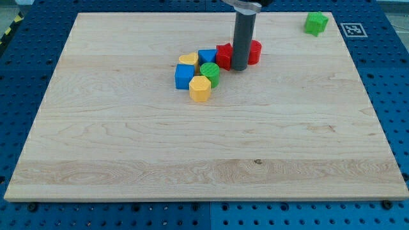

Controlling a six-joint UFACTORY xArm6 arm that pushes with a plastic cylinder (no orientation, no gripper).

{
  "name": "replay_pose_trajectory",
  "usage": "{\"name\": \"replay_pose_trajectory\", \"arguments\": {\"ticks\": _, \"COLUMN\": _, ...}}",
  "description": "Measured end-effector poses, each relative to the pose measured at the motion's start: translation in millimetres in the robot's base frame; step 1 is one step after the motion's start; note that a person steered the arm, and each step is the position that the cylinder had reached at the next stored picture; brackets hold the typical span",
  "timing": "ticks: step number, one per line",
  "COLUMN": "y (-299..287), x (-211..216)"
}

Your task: Separate red blocks

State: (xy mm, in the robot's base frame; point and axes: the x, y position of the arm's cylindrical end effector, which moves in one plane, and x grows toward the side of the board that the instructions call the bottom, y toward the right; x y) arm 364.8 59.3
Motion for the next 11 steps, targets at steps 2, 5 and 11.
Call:
{"name": "replay_pose_trajectory", "arguments": {"ticks": 2, "y": 7, "x": -24}}
{"name": "replay_pose_trajectory", "arguments": {"ticks": 5, "y": 36, "x": -27}}
{"name": "replay_pose_trajectory", "arguments": {"ticks": 11, "y": 91, "x": -17}}
